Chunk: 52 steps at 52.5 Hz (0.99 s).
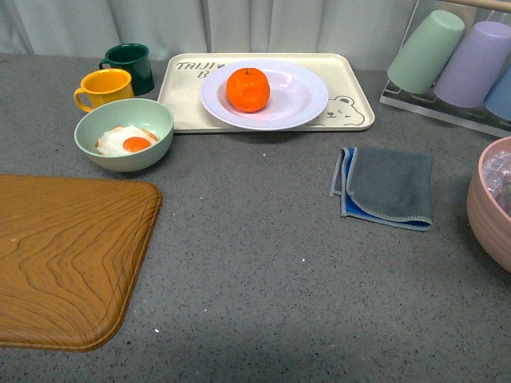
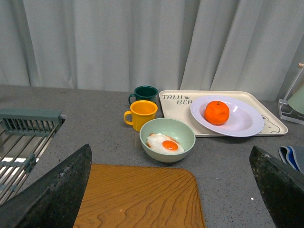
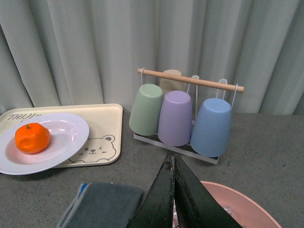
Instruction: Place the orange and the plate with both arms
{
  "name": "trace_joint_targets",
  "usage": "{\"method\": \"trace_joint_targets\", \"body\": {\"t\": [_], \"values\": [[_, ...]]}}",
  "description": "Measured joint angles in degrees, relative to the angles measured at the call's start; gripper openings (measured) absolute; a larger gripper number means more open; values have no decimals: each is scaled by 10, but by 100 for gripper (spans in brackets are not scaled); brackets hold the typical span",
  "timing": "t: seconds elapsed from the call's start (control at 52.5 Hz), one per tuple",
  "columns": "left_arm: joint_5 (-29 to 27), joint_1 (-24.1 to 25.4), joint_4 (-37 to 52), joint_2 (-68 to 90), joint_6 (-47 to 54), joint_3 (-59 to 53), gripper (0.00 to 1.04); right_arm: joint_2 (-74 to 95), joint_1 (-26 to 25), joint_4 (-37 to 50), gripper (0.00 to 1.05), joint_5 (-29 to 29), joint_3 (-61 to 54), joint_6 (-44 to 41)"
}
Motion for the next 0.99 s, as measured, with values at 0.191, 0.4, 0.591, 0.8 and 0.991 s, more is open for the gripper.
{"method": "trace_joint_targets", "body": {"t": [0.191, 0.4, 0.591, 0.8, 0.991], "values": [[0, 0, 0, 0, 0, 0, 98, -73, -1, -36, 1, -3, -39, 0], [0, 0, 0, 0, 0, 0, 98, -185, -1, -109, 1, -3, -78, 0], [0, 0, 0, 0, 0, 0, 98, -265, -1, -170, 1, -3, -95, 0], [0, 0, 0, 0, 0, 0, 98, -351, -1, -243, 1, -3, -108, 0], [0, 0, 0, 0, 0, 0, 98, -429, -1, -312, 1, -3, -113, 0]]}}
